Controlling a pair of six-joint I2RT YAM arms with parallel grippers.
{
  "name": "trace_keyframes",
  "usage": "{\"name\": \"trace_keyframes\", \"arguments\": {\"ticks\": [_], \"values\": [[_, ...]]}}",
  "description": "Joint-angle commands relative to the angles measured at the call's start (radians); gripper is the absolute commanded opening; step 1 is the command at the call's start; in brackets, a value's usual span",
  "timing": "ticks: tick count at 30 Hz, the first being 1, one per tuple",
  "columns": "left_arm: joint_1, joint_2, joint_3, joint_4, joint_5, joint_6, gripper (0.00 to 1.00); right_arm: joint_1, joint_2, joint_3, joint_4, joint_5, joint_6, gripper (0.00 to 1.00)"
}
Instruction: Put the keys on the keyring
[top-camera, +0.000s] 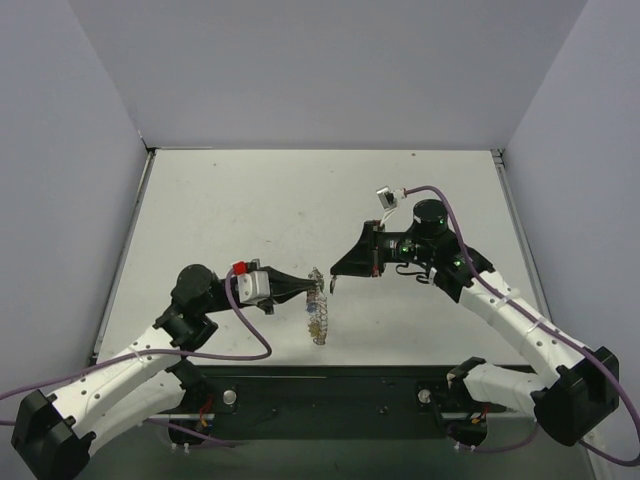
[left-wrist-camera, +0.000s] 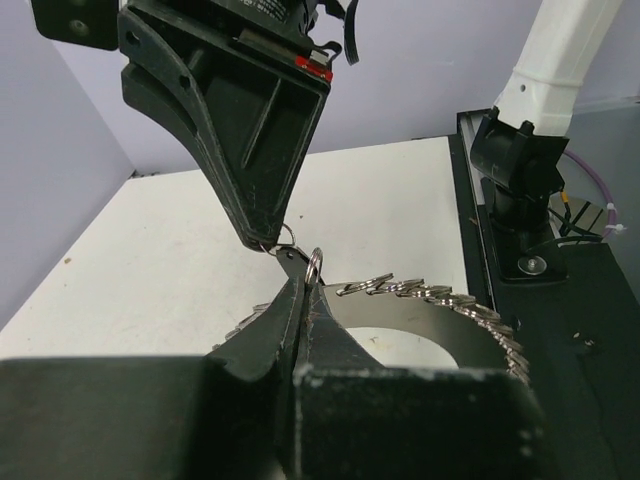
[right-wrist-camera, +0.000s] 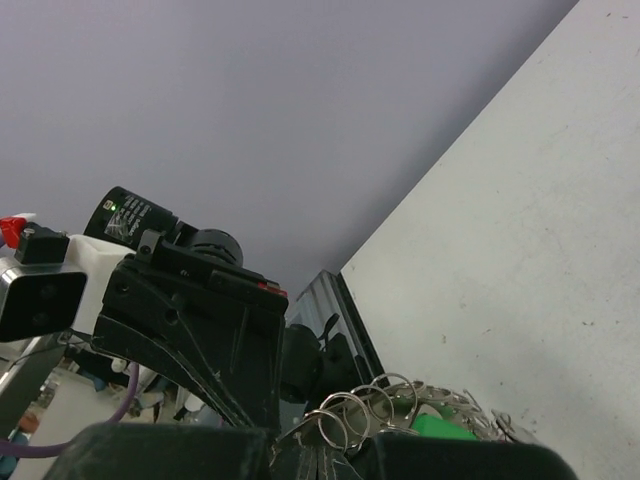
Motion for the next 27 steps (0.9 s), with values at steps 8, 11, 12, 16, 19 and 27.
{"name": "trace_keyframes", "arguments": {"ticks": [8,11,12,16,19,27], "values": [[-0.013,-0.037,0.032,0.039,-0.062,0.035,0.0,0.051,0.039,0.051,0.062,-0.025,0.049,0.0],[-0.016,-0.043,0.034,0.029,-0.075,0.047,0.0,0.058,0.04,0.049,0.074,-0.025,0.063,0.0],[-0.018,-0.043,0.034,0.025,-0.084,0.052,0.0,0.058,0.042,0.049,0.074,-0.026,0.066,0.0],[-0.022,-0.046,0.034,0.018,-0.084,0.055,0.0,0.058,0.039,0.043,0.103,-0.031,0.097,0.0],[-0.025,-0.046,0.035,0.013,-0.084,0.059,0.0,0.058,0.039,0.037,0.131,-0.04,0.117,0.0],[-0.033,-0.052,0.032,0.006,-0.108,0.073,0.0,0.065,0.04,0.031,0.159,-0.051,0.149,0.0]]}}
